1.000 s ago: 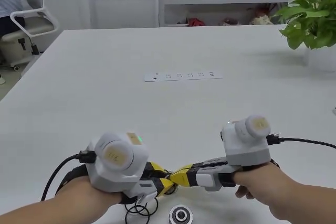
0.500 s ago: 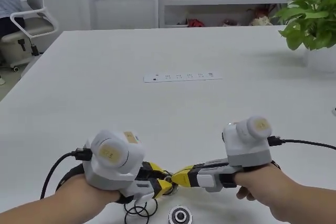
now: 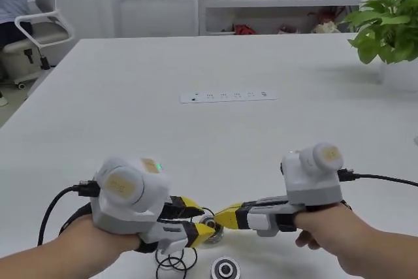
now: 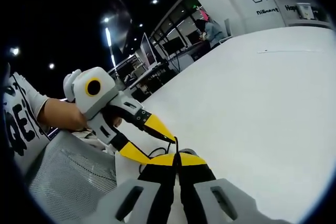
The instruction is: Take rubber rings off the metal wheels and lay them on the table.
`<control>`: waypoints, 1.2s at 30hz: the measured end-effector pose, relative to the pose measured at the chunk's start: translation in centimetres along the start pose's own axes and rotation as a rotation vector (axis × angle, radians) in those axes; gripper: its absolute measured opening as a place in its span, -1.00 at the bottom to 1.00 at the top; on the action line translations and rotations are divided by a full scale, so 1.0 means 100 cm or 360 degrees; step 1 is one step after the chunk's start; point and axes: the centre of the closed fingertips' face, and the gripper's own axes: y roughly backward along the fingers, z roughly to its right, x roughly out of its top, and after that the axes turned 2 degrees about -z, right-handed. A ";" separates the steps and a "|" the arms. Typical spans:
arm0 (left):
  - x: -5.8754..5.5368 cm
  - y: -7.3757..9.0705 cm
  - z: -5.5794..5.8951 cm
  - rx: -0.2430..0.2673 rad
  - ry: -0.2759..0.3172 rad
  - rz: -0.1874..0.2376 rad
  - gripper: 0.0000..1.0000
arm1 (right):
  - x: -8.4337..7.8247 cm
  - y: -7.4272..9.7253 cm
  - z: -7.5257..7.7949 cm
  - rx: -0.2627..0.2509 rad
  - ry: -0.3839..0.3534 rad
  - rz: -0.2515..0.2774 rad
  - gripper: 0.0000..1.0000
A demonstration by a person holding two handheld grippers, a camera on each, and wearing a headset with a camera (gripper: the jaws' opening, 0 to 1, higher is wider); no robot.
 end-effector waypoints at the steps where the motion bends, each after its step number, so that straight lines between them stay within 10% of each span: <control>1: 0.000 0.002 0.000 0.0000 0.0000 0.0004 -0.49 | 0.000 0.000 -0.001 0.0001 0.0000 0.0002 -1.00; 36: -0.004 0.069 0.001 0.0093 0.0022 0.0120 0.03 | 0.001 -0.003 -0.022 0.0095 0.0003 -0.0009 -1.00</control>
